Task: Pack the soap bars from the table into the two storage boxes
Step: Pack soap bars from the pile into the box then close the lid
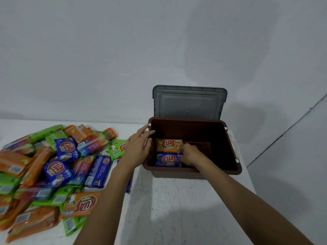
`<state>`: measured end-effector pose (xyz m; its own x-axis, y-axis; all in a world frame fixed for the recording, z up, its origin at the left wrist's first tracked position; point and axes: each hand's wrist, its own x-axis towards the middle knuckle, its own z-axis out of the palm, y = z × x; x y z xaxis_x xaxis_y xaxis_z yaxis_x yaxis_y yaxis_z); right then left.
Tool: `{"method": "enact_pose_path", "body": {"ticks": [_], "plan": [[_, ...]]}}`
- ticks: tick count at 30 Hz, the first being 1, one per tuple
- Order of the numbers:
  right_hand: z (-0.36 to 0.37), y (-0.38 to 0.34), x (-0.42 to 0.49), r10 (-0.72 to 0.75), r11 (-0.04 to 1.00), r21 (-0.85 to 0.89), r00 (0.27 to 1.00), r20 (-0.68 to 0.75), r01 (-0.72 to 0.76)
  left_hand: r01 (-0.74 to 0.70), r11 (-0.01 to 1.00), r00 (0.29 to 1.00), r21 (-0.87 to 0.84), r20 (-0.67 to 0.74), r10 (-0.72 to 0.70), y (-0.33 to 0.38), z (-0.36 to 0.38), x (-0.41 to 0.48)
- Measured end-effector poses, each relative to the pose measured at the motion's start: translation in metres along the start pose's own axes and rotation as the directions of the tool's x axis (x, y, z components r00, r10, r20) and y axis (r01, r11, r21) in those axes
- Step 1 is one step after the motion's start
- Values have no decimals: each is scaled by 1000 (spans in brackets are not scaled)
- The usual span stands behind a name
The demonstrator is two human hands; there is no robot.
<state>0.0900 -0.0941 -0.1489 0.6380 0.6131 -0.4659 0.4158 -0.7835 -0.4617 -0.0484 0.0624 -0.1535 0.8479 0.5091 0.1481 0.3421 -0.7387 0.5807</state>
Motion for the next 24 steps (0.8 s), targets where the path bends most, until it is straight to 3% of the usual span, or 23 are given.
{"method": "enact_pose_path", "body": {"ticks": [6, 9, 13, 20, 24], "plan": [[-5, 1, -4, 3, 999, 38, 989, -146, 3, -15, 998, 1000, -66, -23, 13, 3, 0, -1], [-11, -2, -12, -98, 990, 73, 961, -258, 120, 2, 994, 1000, -112, -18, -4, 4, 0, -2], [-19, -19, -25, -221, 960, 117, 945, -242, 254, 7, 955, 1000, -298, 9, -5, -3, -8, -12], [-8, -65, -50, -396, 876, 109, 830, -394, 470, 29, 982, 997, -189, -67, -42, -50, -50, -55], [20, -94, -57, -515, 820, -4, 736, -440, 572, 115, 987, 989, -113, -75, -124, -87, -75, -82]]}}
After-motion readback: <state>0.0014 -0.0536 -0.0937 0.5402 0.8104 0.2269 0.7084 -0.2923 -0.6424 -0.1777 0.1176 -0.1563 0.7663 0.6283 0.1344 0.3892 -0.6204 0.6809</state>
